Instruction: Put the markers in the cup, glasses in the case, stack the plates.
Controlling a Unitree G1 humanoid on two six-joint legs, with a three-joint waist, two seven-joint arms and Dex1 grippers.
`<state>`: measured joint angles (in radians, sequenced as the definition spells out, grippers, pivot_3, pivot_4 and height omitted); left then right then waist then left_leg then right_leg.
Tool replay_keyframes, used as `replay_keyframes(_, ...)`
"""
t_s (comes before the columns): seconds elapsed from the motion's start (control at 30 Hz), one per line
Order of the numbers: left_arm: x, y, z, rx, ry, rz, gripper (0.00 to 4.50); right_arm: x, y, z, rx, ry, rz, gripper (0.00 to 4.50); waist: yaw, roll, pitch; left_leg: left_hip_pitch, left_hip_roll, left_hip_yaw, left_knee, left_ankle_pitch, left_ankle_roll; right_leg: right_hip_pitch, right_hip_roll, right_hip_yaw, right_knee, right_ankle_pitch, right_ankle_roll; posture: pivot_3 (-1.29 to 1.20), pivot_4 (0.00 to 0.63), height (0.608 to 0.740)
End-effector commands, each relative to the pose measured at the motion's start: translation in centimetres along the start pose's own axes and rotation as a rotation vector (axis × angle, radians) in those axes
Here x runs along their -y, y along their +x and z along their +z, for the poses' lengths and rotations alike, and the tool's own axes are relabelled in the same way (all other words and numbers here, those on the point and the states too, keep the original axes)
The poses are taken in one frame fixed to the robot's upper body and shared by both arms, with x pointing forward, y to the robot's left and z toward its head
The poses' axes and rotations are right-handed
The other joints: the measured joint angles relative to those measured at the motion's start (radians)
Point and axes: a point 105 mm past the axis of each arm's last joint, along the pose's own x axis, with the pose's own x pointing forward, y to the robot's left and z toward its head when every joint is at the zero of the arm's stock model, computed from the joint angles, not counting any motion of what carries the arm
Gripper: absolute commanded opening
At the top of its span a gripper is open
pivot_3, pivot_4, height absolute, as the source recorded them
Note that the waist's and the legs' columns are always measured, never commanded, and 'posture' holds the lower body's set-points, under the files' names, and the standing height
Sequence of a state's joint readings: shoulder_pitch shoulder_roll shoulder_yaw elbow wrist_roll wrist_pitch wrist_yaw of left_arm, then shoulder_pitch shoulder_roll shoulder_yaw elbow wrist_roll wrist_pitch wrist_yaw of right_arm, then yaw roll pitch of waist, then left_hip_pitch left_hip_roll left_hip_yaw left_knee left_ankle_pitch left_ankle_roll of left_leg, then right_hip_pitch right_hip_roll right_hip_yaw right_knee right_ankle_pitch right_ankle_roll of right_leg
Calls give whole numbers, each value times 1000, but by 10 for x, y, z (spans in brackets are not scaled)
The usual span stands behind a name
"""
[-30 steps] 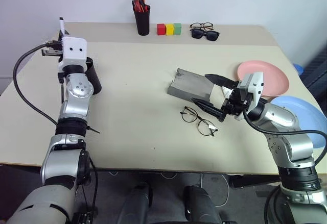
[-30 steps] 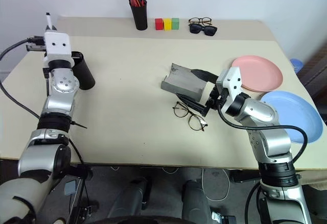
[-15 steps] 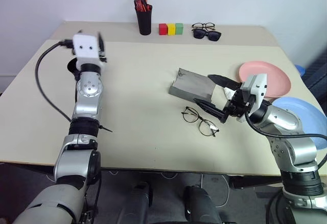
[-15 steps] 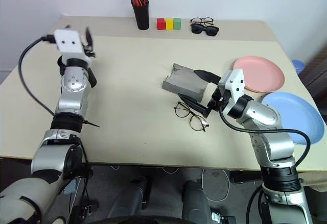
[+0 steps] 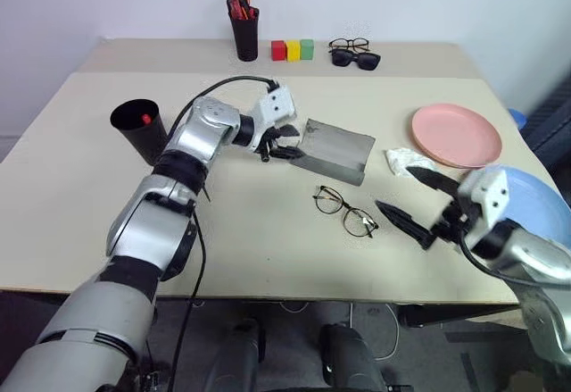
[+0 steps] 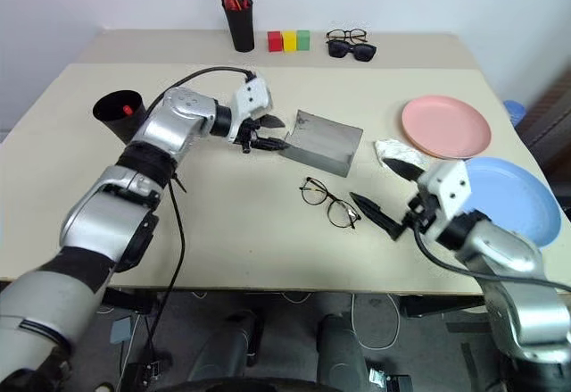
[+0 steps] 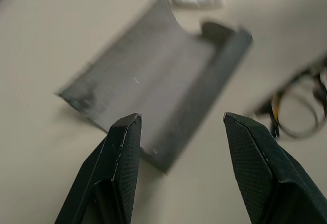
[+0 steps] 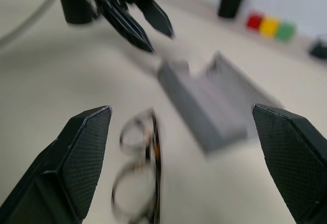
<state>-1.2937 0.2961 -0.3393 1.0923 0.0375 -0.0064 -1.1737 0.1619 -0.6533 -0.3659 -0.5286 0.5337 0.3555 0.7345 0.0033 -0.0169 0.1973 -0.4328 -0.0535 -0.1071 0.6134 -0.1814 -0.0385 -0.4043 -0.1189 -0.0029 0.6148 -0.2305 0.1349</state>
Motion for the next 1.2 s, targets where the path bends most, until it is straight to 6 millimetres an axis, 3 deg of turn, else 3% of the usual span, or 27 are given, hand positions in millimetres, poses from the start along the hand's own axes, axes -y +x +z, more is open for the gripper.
replay_keyframes(0.03, -6, 1, 20, -18, 121, -11, 2585, -2, -28, 10, -28, -49, -66, 4500, 4, 0, 0, -1, 0, 0, 0, 0, 0, -1, 0, 0, 0, 0, 1, 0, 150, 740)
replay_keyframes(0.23, -2, 14, 21, -83, 185, -27, 2585, -11, -66, 7, -97, -51, -172, 4500, 9, -1, 0, -3, 0, 0, 1, -1, 1, -1, 0, -1, -1, -3, 6, 0, 150, 740)
replay_keyframes(0.47, 4, 32, 12, -176, 233, -18, 2585, -21, -73, 14, -81, -50, -232, 4500, 10, -1, 0, -3, 1, 0, 2, -1, 1, -1, -1, -1, -1, -4, 2, 0, 150, 740)
replay_keyframes(0.53, 4, 36, 9, -201, 238, 2, 2047, -23, -73, 15, -75, -49, -241, 4500, 10, -1, 0, -3, 0, 0, 2, -1, 1, -1, -1, -1, -1, -3, 3, 0, 150, 740)
replay_keyframes(0.67, 4, 38, 8, -217, 238, 11, 267, -25, -72, 17, -71, -48, -247, 4500, 10, -1, 0, -4, 0, 0, 2, -1, 1, -1, -1, -1, -1, -3, 4, 0, 150, 740)
replay_keyframes(0.7, 4, 38, 8, -218, 238, 10, 59, -24, -72, 17, -70, -48, -248, 4500, 10, -1, 0, -4, 0, 0, 2, -1, 1, -1, -1, -1, -1, -3, 4, 0, 150, 740)
replay_keyframes(0.93, 4, 28, 6, -188, 200, -31, 59, -20, -65, 16, -63, -47, -232, 4500, 9, 0, 0, -4, 0, 0, 2, -1, 1, -1, -1, -1, -1, -3, 4, 0, 150, 740)
replay_keyframes(1.2, 15, -14, -14, -146, 151, -220, 59, -14, -45, 13, -29, -43, -169, 4500, 7, 0, 0, -3, 1, 0, 2, -1, 1, -1, -1, -1, -1, 0, 0, 0, 150, 740)
